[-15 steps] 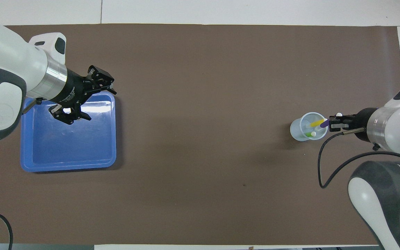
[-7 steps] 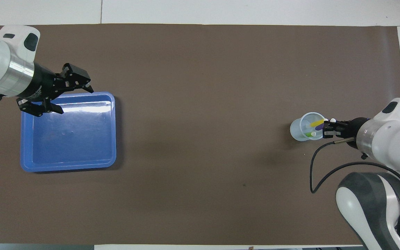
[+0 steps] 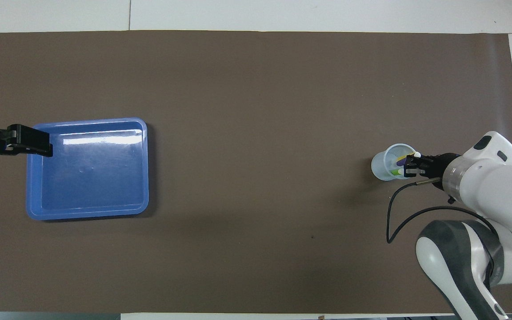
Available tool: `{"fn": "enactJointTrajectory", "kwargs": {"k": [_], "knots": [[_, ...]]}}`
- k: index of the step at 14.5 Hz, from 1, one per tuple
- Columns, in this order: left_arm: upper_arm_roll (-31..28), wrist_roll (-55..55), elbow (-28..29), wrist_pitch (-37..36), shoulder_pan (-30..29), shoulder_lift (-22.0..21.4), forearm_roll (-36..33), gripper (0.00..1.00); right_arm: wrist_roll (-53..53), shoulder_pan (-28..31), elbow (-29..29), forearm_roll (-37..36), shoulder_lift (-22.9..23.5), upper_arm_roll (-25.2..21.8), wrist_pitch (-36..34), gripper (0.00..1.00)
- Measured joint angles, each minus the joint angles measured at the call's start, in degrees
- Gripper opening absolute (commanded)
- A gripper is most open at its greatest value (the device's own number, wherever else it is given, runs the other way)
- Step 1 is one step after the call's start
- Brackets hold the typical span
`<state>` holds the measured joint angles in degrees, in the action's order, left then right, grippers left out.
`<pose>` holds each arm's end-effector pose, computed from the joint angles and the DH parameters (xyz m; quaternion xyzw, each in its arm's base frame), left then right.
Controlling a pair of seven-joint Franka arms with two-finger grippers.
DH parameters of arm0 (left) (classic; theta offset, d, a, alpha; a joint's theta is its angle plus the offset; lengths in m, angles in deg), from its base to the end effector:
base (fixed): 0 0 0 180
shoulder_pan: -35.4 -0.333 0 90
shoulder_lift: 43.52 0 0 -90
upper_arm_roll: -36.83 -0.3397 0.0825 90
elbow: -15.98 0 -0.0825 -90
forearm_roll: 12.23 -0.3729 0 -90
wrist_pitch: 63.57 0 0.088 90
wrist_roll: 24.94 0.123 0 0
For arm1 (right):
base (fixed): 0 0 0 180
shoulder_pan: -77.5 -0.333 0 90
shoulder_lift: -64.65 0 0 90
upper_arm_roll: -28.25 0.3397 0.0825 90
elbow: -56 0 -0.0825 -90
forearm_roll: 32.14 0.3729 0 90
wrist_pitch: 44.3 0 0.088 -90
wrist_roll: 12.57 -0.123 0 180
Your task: Transfer and insert pens with both arms
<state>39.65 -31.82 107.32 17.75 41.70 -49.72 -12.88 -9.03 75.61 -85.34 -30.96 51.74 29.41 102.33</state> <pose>0.4833 -0.0777 0.6648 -0.9992 0.0186 0.0319 0.0128 0.4693 0.0251 0.4260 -0.9862 -0.0493 -0.1582 0.0040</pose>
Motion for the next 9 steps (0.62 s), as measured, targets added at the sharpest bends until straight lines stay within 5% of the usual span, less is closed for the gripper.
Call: {"fn": "enactJointTrajectory", "kwargs": {"k": [6, 7, 9], "knots": [[0.24, 2.73, 1.39, 2.16, 0.19, -0.70, -0.02, 1.00, 0.00, -0.01, -0.39, 0.00, 0.82, 0.09, 0.21, 0.02], [0.17, 2.79, 1.16, 3.18, 0.19, 0.02, -0.02, 1.00, 0.00, -0.01, -0.42, 0.00, 0.82, 0.09, 0.21, 0.29], [0.07, 2.84, -0.31, 4.38, 0.18, 2.06, -0.02, 1.00, 0.00, -0.01, -0.47, 0.00, 0.82, 0.09, 0.21, 0.50]]}}
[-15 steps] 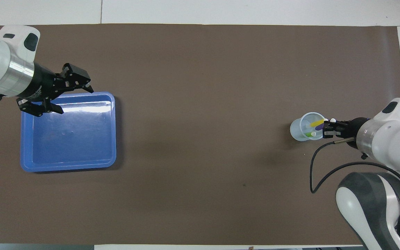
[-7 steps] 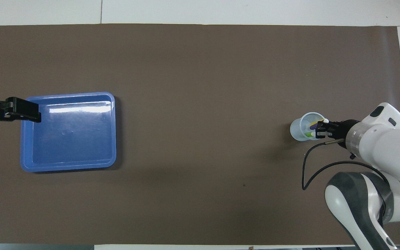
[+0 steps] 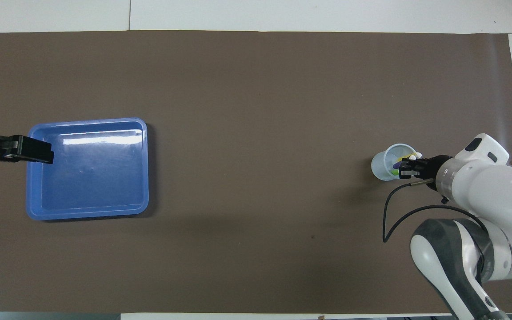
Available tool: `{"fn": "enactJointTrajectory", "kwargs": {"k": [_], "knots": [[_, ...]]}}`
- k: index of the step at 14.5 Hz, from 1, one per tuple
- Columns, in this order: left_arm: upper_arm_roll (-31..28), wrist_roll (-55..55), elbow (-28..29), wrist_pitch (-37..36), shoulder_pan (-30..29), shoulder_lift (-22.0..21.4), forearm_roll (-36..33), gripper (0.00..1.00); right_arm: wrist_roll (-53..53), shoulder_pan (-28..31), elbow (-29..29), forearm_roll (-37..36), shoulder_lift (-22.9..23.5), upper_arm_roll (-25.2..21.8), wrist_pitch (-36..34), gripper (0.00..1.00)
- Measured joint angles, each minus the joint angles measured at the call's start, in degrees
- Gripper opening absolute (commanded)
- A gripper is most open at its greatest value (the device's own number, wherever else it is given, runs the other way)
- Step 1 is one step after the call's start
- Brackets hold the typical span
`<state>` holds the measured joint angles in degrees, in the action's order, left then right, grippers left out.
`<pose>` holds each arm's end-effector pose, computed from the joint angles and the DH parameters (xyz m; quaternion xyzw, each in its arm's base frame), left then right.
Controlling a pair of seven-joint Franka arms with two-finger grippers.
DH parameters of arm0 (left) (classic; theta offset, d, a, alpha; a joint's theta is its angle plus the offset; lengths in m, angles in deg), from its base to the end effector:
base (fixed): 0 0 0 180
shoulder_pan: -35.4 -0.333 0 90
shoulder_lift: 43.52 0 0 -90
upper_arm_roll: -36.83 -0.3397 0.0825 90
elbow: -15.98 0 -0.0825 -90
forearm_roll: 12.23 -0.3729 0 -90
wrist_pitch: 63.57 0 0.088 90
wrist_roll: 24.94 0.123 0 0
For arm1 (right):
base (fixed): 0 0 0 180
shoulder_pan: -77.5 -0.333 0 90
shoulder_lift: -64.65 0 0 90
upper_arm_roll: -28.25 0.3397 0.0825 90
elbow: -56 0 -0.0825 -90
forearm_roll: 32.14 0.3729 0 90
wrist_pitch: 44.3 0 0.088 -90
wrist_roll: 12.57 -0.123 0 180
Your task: Transfer and insert pens with both arms
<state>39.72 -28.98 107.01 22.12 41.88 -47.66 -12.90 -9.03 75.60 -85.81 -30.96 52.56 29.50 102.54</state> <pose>0.5043 -0.0828 0.6555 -0.9989 0.0460 0.0096 0.0088 0.4687 0.0258 0.4159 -0.9876 -0.0501 -0.1488 0.0041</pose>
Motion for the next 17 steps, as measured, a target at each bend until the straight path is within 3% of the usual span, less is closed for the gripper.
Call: {"fn": "enactJointTrajectory", "kwargs": {"k": [7, 10, 13, 17], "knots": [[-0.03, 0.09, -1.71, 0.16, -0.21, 2.50, 0.00, 1.00, 0.00, 0.00, -0.01, 0.00, 0.00, 0.00, 0.00, 0.74], [-0.12, 0.09, -1.67, 0.09, -0.23, 2.47, 0.00, 1.00, 0.00, 0.00, 0.36, 0.00, 0.01, 0.00, 0.00, 1.00], [-0.12, 0.09, -1.24, -0.04, -0.23, 2.47, 0.00, 1.00, 0.00, 0.00, 2.33, 0.00, 0.04, -0.01, -1.11, 1.00], [-0.30, 0.07, -1.20, -0.05, -0.24, 2.39, 0.00, 1.00, 0.00, 0.01, 8.71, 0.00, 0.04, -0.20, -10.18, 1.00]]}}
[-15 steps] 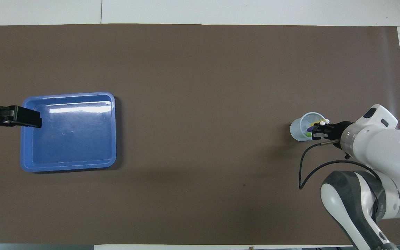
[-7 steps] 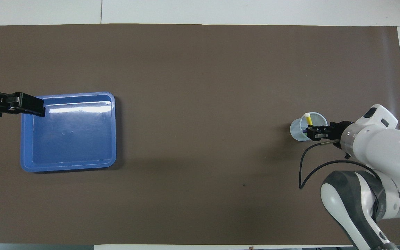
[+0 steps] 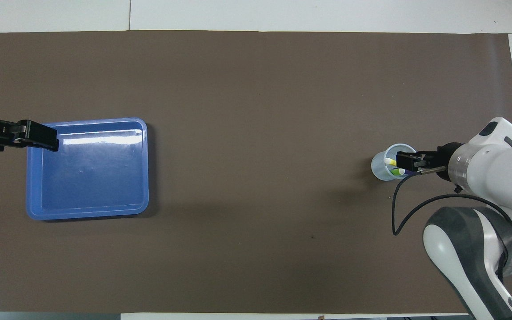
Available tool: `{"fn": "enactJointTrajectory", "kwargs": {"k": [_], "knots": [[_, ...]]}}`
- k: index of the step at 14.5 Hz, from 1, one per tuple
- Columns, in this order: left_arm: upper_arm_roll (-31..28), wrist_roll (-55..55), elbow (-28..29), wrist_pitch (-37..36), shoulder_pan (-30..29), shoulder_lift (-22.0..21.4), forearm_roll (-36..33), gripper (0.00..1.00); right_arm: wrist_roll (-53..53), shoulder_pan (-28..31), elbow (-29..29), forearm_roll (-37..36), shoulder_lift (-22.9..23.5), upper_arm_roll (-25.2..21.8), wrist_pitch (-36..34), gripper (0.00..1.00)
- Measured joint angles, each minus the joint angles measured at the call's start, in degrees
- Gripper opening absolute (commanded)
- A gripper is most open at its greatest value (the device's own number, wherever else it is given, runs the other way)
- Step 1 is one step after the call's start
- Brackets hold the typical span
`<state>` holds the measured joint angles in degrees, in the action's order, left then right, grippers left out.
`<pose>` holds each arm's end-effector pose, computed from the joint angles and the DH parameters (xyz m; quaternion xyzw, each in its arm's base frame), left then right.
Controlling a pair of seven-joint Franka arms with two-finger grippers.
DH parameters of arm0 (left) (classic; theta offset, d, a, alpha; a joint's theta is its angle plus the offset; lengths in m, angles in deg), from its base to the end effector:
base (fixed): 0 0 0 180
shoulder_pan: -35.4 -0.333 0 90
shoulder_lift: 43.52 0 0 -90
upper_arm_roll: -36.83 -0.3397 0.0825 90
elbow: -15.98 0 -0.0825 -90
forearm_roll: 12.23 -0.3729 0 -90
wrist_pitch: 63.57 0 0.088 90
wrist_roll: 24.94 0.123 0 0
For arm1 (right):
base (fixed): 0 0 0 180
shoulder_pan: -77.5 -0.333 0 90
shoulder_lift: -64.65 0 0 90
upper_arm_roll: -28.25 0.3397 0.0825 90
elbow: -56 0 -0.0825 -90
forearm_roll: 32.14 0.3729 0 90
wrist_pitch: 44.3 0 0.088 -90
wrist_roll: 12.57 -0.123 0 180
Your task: Transfer and insert pens with both arms
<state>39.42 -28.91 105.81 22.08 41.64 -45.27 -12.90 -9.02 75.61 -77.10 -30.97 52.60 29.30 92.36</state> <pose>0.5187 -0.0795 0.6434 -0.9989 0.0420 0.0204 0.0089 0.4890 0.0258 0.4660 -0.9895 -0.0497 -0.1358 0.0053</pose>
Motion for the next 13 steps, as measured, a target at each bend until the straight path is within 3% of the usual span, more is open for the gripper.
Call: {"fn": "enactJointTrajectory", "kwargs": {"k": [5, 13], "knots": [[-0.13, -0.02, -0.02, -0.02, 0.00, -1.82, 0.00, 1.00, 0.00, 0.06, 11.24, 0.00, 0.75, -3.08, -15.41, 1.00], [-0.16, -0.02, -0.01, -0.25, 0.00, -6.71, 0.00, 1.00, -0.06, 0.08, 36.36, 0.00, 7.69, -5.21, -41.35, 1.00]]}}
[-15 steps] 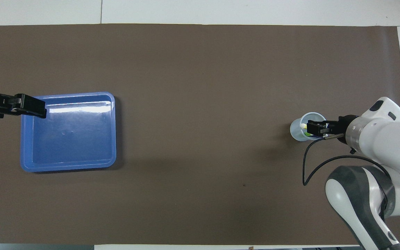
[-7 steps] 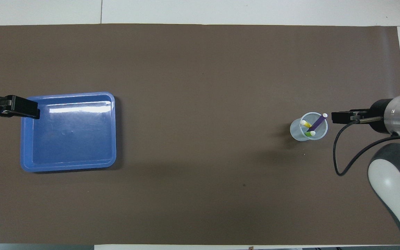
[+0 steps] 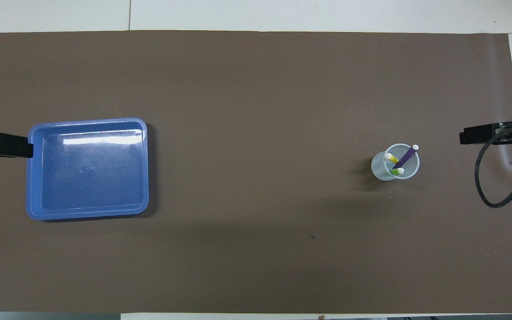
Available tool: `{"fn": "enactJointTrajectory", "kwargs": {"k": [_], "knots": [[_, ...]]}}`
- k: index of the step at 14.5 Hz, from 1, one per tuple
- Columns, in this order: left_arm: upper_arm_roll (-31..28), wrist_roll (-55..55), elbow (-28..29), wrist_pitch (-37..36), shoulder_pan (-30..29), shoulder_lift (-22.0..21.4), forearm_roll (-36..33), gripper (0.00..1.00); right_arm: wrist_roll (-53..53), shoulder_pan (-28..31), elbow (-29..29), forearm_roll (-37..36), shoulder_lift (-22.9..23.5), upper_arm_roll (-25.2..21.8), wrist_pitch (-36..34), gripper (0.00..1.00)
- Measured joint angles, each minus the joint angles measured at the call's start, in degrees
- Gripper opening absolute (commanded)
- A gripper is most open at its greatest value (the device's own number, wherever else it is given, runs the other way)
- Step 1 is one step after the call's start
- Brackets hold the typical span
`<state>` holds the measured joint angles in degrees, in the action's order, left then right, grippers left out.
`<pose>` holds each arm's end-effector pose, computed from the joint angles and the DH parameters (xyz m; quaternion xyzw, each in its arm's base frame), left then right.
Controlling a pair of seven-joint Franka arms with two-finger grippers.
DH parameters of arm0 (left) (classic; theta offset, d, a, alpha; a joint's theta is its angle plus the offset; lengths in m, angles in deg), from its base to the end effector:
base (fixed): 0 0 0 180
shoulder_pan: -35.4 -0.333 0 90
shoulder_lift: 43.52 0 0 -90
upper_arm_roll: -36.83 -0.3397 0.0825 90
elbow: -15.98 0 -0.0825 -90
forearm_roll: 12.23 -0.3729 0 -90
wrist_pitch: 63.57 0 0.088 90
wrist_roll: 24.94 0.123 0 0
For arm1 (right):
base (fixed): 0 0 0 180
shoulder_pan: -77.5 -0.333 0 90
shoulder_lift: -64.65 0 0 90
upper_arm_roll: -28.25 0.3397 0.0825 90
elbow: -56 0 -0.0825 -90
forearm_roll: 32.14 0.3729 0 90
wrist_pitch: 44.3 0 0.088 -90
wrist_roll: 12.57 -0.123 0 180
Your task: Transfer and insert pens with both arms
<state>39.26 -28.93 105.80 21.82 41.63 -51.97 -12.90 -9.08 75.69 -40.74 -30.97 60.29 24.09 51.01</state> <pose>0.4788 -0.0735 0.7021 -0.9985 0.0399 -0.0358 0.0050 0.5263 -0.0208 0.6265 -0.9995 -0.0093 -0.0261 0.0116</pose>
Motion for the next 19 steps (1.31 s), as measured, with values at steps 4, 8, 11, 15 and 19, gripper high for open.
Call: {"fn": "enactJointTrajectory", "kwargs": {"k": [4, 8, 11, 15, 19], "knots": [[-0.01, 0.00, 0.00, -0.08, 0.00, -0.31, 0.00, 1.00, -2.22, 0.21, 7.70, 0.00, 3.52, -0.47, -6.92, 1.00], [-0.04, 0.00, 0.00, -0.35, 0.00, -0.38, 0.00, 1.00, -2.93, 0.60, 7.90, 0.00, 3.71, -0.49, -7.89, 1.00], [-0.08, -0.01, 0.00, -0.42, 0.00, -0.39, 0.00, 1.00, -2.93, 0.78, 7.43, 0.00, 3.72, -0.49, -7.89, 1.00], [-0.10, -0.01, 0.00, -1.15, 0.00, -0.40, 0.00, 1.00, -2.93, 0.77, 7.18, -0.01, 3.72, -0.27, -7.89, 1.00], [-0.14, -0.59, 0.42, -2.66, 0.00, -0.51, 0.00, 1.00, -2.93, 0.76, 7.10, -0.65, 3.71, 0.30, -7.76, 1.00]]}}
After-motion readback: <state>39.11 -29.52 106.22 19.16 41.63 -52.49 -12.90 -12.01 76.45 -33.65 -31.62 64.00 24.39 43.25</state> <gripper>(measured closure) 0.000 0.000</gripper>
